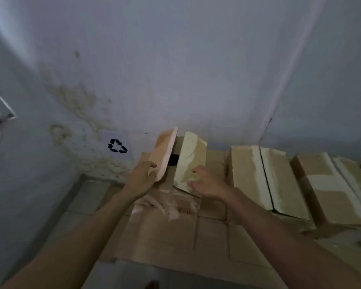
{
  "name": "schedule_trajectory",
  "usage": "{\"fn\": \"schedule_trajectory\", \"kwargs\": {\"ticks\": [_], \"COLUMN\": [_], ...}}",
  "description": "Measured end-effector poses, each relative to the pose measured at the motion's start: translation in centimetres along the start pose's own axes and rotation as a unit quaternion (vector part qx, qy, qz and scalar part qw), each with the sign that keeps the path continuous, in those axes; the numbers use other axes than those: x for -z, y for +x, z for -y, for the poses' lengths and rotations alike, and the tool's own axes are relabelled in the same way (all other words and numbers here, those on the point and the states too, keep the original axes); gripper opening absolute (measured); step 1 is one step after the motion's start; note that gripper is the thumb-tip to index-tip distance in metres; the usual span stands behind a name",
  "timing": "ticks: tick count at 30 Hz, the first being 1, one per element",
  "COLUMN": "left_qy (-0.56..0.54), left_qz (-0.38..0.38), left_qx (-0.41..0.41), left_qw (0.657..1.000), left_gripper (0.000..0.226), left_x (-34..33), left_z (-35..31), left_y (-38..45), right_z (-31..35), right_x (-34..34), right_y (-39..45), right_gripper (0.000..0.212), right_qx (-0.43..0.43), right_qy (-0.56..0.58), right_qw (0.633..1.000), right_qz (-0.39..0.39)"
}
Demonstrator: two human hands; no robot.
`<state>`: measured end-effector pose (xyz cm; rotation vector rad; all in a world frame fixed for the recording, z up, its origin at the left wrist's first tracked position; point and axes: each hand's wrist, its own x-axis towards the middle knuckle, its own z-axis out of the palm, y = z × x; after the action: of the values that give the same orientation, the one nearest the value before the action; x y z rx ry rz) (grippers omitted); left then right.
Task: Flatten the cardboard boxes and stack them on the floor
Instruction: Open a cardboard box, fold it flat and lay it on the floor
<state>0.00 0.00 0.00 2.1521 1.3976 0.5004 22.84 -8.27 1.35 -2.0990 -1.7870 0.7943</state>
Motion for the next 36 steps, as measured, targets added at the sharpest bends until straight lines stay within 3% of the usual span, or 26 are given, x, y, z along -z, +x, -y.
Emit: {"fn": "schedule_trajectory", "kwargs": {"ticks": [7,10,14,20,32,36], "left_qy": [0.123,0.089,0.106,0.16,0.14,0.169], "left_qz": [0.136,0.199,0.158,0.134,0.123,0.152], "left_qx": [-0.029,-0.032,-0.054,-0.037,-0.026,-0.032], "left_qw": [0.983,0.975,0.98,0.977,0.982,0.973], "left_gripper": [0.059,0.065,0.069,0.06,0.055,0.057], "left_x": [-2.9,-4.6,-6.4,-7.3,-6.4,-6.3], "left_z": [5.6,6.8,7.9,6.9,5.1,4.8], "left_y": [5.8,5.7,4.3,4.3,5.1,5.2], "right_z": [0.7,1.0,1.3,1.8,3.4,4.2], "right_x": [-4.9,-6.3,-8.8,-11.3,-10.8,-8.0], "right_y": [4.3,4.4,4.4,4.7,5.3,4.7], "right_gripper": [0.073,0.08,0.089,0.12,0.104,0.084], "right_qx": [-0.144,-0.186,-0.204,-0.232,-0.249,-0.203], "right_qy": [0.038,0.08,0.089,0.015,-0.061,0.069], "right_qw": [0.988,0.979,0.973,0.97,0.958,0.962], "right_qz": [-0.035,-0.037,-0.053,-0.076,-0.126,-0.171]}}
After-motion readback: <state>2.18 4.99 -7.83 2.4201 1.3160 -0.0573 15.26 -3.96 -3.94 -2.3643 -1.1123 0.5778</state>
